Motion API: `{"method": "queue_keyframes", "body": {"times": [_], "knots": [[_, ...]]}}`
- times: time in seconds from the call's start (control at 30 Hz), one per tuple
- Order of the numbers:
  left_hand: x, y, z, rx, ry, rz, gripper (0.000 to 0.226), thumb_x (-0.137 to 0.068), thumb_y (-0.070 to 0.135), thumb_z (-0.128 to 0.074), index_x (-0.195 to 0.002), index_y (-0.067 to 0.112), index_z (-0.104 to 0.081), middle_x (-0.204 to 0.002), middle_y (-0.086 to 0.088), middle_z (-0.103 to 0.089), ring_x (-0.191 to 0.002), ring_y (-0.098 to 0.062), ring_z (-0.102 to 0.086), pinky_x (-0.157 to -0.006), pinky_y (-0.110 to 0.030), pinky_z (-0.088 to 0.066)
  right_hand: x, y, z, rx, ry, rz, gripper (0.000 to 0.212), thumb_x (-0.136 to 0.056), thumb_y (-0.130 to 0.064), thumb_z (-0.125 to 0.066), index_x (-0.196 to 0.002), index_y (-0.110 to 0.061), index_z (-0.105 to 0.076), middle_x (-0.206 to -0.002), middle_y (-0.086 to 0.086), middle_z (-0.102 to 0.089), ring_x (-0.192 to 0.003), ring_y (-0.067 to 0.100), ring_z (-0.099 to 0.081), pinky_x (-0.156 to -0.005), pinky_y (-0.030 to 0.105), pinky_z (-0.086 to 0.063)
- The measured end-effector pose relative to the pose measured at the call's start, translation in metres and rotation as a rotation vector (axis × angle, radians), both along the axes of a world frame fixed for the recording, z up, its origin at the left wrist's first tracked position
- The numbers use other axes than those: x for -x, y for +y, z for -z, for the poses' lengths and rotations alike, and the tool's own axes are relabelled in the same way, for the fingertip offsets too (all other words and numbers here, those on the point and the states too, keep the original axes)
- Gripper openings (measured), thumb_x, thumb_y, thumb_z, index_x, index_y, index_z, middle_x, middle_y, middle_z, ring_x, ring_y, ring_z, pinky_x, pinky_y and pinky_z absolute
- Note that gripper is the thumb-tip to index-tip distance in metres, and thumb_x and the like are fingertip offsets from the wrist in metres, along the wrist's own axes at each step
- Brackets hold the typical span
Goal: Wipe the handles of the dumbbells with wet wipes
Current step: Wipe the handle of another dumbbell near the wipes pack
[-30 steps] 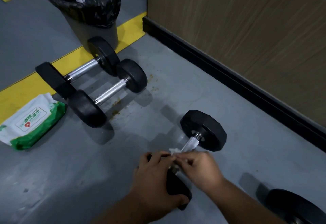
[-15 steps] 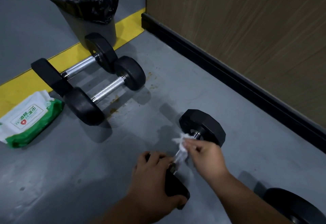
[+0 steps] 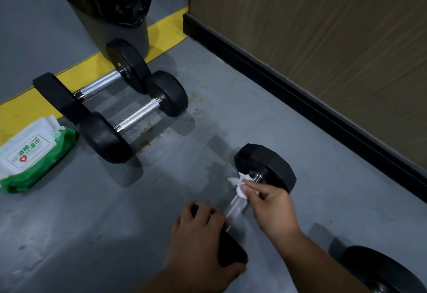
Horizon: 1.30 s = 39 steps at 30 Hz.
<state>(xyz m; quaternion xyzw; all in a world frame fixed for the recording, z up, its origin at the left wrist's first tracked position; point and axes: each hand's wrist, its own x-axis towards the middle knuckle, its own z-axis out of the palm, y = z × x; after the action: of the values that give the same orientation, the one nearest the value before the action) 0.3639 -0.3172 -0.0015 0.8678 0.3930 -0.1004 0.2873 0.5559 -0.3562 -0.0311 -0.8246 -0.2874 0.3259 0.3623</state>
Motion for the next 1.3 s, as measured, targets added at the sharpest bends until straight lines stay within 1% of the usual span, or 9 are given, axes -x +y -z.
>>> {"method": "queue_keyframes", "body": {"times": [0.13, 0.3, 0.43, 0.53, 0.67, 0.8, 0.93, 1.07, 1.3], "knots": [[-0.003, -0.004, -0.003, -0.003, 0.000, 0.019, 0.088, -0.052, 0.085, -0.050, -0.129, 0.042, -0.046, -0.138, 0.019, -0.033, -0.142, -0.029, -0.017, -0.114, -0.048, -0.030, 0.026, -0.016, 0.005, -0.039, 0.159, -0.034, 0.022, -0.094, -0.017, -0.070, -0.107, -0.032, -0.077, -0.104, -0.017, -0.076, -0.083, -0.007, -0.069, -0.086, 0.023, -0.056], [-0.006, -0.014, 0.012, -0.211, -0.216, -0.015, 0.078, -0.040, 0.077, -0.065, -0.106, 0.035, -0.062, -0.109, 0.008, -0.060, -0.111, -0.041, -0.058, -0.083, -0.058, -0.054, 0.022, -0.019, -0.004, 0.034, 0.163, -0.288, 0.014, -0.090, -0.022, -0.075, -0.101, -0.029, -0.080, -0.096, -0.020, -0.076, -0.094, -0.003, -0.071, -0.092, 0.026, -0.056], [-0.007, -0.022, 0.012, -0.253, -0.243, -0.010, 0.074, -0.036, 0.080, -0.062, -0.096, 0.037, -0.062, -0.102, 0.007, -0.060, -0.108, -0.043, -0.059, -0.077, -0.057, -0.055, -0.007, -0.010, -0.003, -0.055, 0.017, 0.050, 0.016, -0.091, -0.023, -0.074, -0.106, -0.028, -0.079, -0.096, -0.023, -0.075, -0.094, -0.008, -0.069, -0.093, 0.025, -0.056], [-0.013, -0.024, 0.013, -0.258, -0.223, 0.005, 0.077, -0.032, 0.080, -0.059, -0.097, 0.039, -0.064, -0.102, 0.004, -0.062, -0.105, -0.043, -0.059, -0.075, -0.055, -0.054, 0.011, -0.022, 0.007, -0.095, 0.176, 0.079, 0.019, -0.093, -0.013, -0.070, -0.107, -0.022, -0.079, -0.090, -0.014, -0.077, -0.082, -0.002, -0.072, -0.080, 0.023, -0.057], [-0.018, -0.031, 0.014, -0.279, -0.253, 0.046, 0.082, -0.035, 0.077, -0.060, -0.109, 0.039, -0.059, -0.101, 0.003, -0.063, -0.100, -0.044, -0.061, -0.076, -0.055, -0.053, 0.027, -0.038, 0.007, 0.012, 0.416, -0.181, 0.016, -0.091, -0.013, -0.073, -0.103, -0.020, -0.081, -0.102, -0.002, -0.078, -0.100, 0.017, -0.074, -0.097, 0.038, -0.056], [-0.018, -0.033, 0.009, -0.290, -0.225, 0.084, 0.074, -0.040, 0.078, -0.060, -0.101, 0.035, -0.060, -0.099, 0.001, -0.060, -0.097, -0.045, -0.061, -0.076, -0.057, -0.053, -0.009, -0.026, 0.004, -0.047, 0.110, -0.034, 0.014, -0.091, -0.021, -0.074, -0.098, -0.032, -0.080, -0.074, -0.021, -0.072, -0.063, -0.005, -0.066, -0.066, 0.019, -0.050], [-0.015, -0.022, 0.005, -0.133, -0.244, -0.004, 0.060, -0.052, 0.076, -0.063, -0.097, 0.036, -0.063, -0.100, 0.009, -0.049, -0.097, -0.027, -0.048, -0.084, -0.043, -0.047, 0.004, -0.031, 0.011, -0.113, 0.211, 0.129, 0.017, -0.093, -0.014, -0.070, -0.105, -0.023, -0.079, -0.062, -0.022, -0.064, -0.054, -0.007, -0.058, -0.064, 0.019, -0.046], [-0.017, -0.005, 0.000, 0.169, -0.147, -0.144, 0.089, -0.042, 0.078, -0.075, -0.116, 0.039, -0.045, -0.106, 0.029, -0.020, -0.113, -0.003, -0.025, -0.101, -0.019, -0.027, 0.030, -0.051, 0.005, 0.012, 0.282, -0.129, 0.020, -0.090, -0.007, -0.073, -0.102, -0.021, -0.080, -0.096, -0.016, -0.077, -0.094, 0.000, -0.072, -0.092, 0.023, -0.056], [-0.018, -0.001, 0.009, 0.277, -0.131, -0.222, 0.118, -0.032, 0.076, -0.082, -0.136, 0.040, -0.040, -0.125, 0.019, -0.033, -0.113, -0.007, -0.039, -0.099, -0.019, -0.035, -0.004, -0.037, 0.000, -0.134, 0.154, 0.164, 0.018, -0.093, -0.020, -0.070, -0.107, -0.029, -0.077, -0.052, -0.022, -0.058, -0.045, -0.003, -0.047, -0.055, 0.019, -0.043]]}}
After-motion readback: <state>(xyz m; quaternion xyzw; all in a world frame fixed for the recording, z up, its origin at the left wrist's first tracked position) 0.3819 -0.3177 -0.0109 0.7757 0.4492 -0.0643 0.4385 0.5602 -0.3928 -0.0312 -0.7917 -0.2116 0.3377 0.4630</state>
